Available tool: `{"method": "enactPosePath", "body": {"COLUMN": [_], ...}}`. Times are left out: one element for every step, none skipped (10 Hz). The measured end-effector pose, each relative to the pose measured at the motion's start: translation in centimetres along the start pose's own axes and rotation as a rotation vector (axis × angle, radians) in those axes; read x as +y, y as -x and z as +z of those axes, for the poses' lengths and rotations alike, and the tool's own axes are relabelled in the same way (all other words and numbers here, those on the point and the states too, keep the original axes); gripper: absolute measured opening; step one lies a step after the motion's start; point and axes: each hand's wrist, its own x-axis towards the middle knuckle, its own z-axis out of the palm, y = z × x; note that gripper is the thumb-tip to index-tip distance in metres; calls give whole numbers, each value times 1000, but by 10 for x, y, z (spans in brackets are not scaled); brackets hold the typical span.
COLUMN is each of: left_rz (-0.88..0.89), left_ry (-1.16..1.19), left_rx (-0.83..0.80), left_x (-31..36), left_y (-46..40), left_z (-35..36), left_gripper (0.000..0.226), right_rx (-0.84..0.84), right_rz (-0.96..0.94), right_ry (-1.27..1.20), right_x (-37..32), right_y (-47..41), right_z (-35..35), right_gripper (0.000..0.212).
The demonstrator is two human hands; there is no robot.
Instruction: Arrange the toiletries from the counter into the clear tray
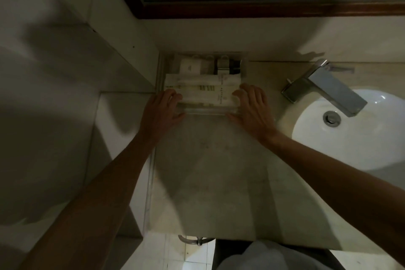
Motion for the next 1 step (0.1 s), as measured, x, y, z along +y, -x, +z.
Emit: {"method": "enactPosePath", "body": {"left_rz": [-59], "left_ry": [49], "left_rx": [-33], "left_x": [9], "left_y": [3], "left_z": [0], "left_gripper": [66], "right_rx": [-97], "right_rz": [-107], "right_ry": [-32], "right_x": [10], "right_y": [-2], "right_z": [-11], "right_gripper": [69]}}
